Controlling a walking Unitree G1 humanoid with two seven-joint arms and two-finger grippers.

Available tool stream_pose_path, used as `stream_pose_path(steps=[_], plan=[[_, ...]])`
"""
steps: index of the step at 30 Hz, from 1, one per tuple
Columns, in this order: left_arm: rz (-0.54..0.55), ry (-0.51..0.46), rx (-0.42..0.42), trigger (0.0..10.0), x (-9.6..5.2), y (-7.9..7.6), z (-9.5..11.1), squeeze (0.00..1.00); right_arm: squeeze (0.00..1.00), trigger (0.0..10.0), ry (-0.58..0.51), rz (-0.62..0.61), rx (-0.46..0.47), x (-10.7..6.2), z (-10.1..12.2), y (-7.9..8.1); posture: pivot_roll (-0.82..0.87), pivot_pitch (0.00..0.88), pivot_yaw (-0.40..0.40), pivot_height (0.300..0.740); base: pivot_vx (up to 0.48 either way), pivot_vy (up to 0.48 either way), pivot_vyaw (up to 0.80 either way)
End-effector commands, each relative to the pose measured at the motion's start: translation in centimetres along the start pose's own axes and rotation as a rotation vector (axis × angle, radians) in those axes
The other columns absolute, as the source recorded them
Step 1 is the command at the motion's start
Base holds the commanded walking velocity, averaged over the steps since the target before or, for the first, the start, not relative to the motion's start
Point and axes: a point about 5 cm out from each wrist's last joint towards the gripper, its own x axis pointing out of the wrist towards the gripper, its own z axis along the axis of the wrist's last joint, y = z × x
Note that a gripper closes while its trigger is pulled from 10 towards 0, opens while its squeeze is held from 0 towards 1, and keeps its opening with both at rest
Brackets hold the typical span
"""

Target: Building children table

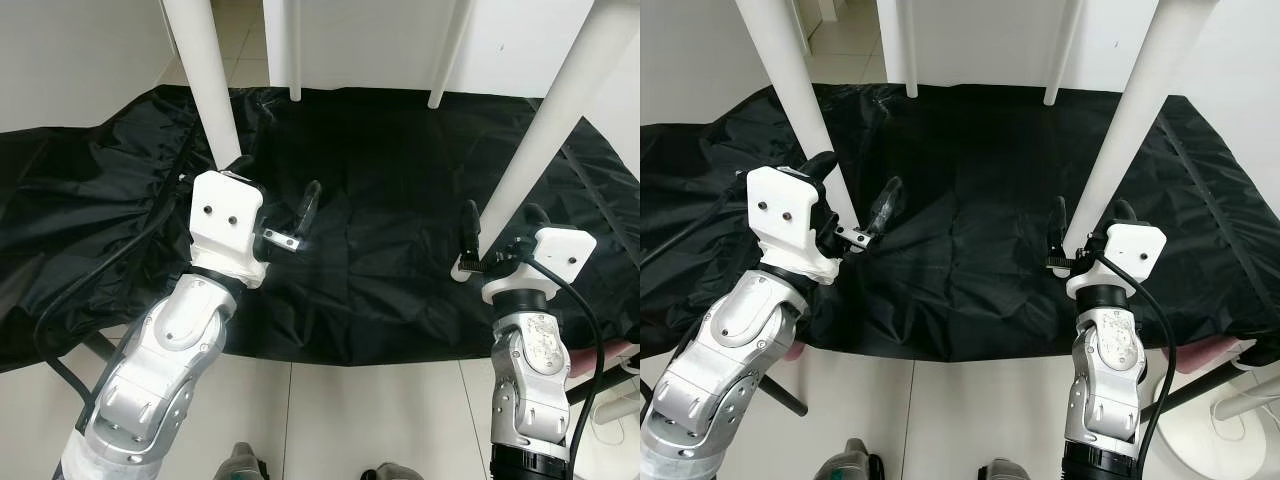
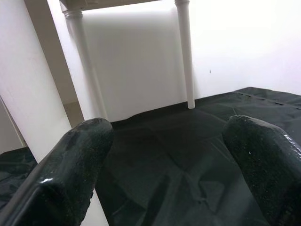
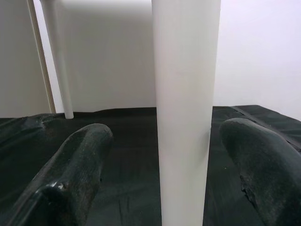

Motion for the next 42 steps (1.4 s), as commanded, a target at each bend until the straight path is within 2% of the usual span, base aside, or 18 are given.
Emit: stream_pose_path(steps=[1,2,5,14,17,19,21,23,26,27,28,29,30,31,42], plan=[[-0.086,-0.004,0.025,10.0,-0.3,-0.5,-0.5,0.00,0.00,10.0,0.012,0.076,-0.002,-0.4,-0.4,0.9,0.03,0.000,0.000,0.740,0.000,0.000,0.00],[-0.140,0.005,0.036,10.0,-0.6,-0.8,-1.0,0.00,0.00,10.0,0.028,0.140,-0.010,-0.7,-0.7,1.4,0.03,0.000,0.000,0.740,0.000,0.000,0.00],[-0.190,0.014,0.046,10.0,-0.9,-1.1,-1.6,0.00,0.00,10.0,0.045,0.206,-0.017,-1.1,-1.0,2.0,0.03,0.000,0.000,0.740,0.000,0.000,0.00],[-0.193,0.013,0.043,10.0,-1.0,-1.2,-1.5,0.00,0.00,10.0,0.047,0.210,-0.018,-1.2,-1.0,2.0,0.03,0.000,0.000,0.740,0.000,0.000,0.00],[-0.216,0.020,0.034,10.0,-1.2,-1.5,-1.6,0.00,0.00,10.0,0.040,0.249,-0.026,-1.5,-0.8,2.5,0.03,0.000,0.000,0.740,0.000,0.000,0.00],[-0.241,0.028,0.025,10.0,-1.4,-1.8,-1.7,0.00,0.00,10.0,0.043,0.293,-0.021,-1.9,-0.7,2.9,0.03,0.000,0.000,0.740,0.000,0.000,0.00],[-0.304,0.050,0.002,10.0,-2.1,-2.4,-2.2,0.00,0.00,10.0,0.052,0.391,-0.025,-2.9,-0.8,3.7,0.03,0.000,0.000,0.740,0.000,0.000,0.00],[-0.333,0.058,-0.011,10.0,-2.4,-2.7,-2.3,0.00,0.00,10.0,0.064,0.439,-0.023,-3.2,-0.9,3.8,0.03,0.000,0.000,0.740,0.000,0.000,0.00],[-0.333,0.058,-0.011,10.0,-2.4,-2.7,-2.3,0.00,0.00,10.0,0.064,0.439,-0.023,-3.2,-0.9,3.8,0.03,0.000,0.000,0.740,0.000,0.000,0.00],[-0.366,0.065,-0.023,10.0,-2.6,-2.9,-2.4,0.00,0.00,10.0,0.084,0.491,-0.015,-3.5,-1.1,3.9,0.02,0.000,0.000,0.740,0.000,0.000,0.00],[-0.366,0.065,-0.023,10.0,-2.6,-2.9,-2.4,0.00,0.00,10.0,0.084,0.491,-0.015,-3.5,-1.1,3.9,0.02,0.000,0.000,0.740,0.000,0.000,0.00],[-0.406,0.065,-0.036,10.0,-2.9,-3.1,-2.5,0.00,0.00,10.0,0.093,0.567,-0.021,-3.9,-1.2,4.1,0.02,0.000,0.000,0.740,0.000,0.000,0.00],[-0.406,0.065,-0.036,10.0,-2.9,-3.1,-2.5,0.00,0.00,10.0,0.093,0.567,-0.021,-3.9,-1.2,4.1,0.02,0.000,0.000,0.740,0.000,0.000,0.00],[-0.455,0.073,-0.051,10.0,-3.2,-3.4,-2.5,0.00,0.00,10.0,0.106,0.650,-0.031,-4.2,-1.2,4.3,0.02,0.111,0.015,0.740,0.000,0.000,0.00],[-0.455,0.073,-0.051,10.0,-3.2,-3.4,-2.5,0.00,0.00,10.0,0.106,0.650,-0.031,-4.2,-1.2,4.3,0.02,0.111,0.015,0.740,0.000,0.000,0.00]])
